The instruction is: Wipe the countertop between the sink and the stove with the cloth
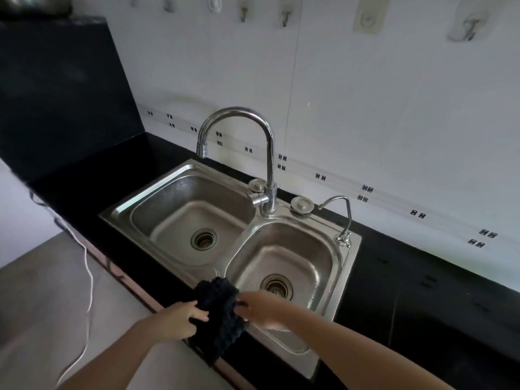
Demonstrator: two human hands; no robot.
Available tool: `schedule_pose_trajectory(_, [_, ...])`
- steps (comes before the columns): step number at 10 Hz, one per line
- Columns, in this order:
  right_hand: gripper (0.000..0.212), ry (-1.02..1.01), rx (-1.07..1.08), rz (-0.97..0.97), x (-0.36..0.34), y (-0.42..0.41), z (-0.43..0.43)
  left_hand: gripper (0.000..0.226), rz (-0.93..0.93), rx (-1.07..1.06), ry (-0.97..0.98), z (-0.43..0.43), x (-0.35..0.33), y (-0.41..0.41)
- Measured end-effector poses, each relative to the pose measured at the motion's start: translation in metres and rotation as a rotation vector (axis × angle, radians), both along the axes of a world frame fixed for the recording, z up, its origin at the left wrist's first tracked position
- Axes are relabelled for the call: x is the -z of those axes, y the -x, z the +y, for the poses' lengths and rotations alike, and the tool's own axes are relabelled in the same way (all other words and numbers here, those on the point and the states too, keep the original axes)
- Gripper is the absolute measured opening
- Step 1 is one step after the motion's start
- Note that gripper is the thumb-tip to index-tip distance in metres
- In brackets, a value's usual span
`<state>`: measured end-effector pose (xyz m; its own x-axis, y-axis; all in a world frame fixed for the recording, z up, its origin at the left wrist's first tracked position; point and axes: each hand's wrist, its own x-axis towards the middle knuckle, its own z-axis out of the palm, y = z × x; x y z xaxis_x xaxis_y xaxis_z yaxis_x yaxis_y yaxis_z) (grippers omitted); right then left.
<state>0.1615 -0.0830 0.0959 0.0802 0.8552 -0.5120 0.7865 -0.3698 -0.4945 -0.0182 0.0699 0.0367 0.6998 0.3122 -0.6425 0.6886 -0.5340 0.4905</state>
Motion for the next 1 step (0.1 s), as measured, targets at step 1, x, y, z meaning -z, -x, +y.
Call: schedule_pose_trajectory(1, [0.04, -0.197, 0.222, 0.013, -0.0171, -0.0437, -0.02, 0.049, -0.016, -0.037, -0.034, 0.0003, -0.0118, -0.0196])
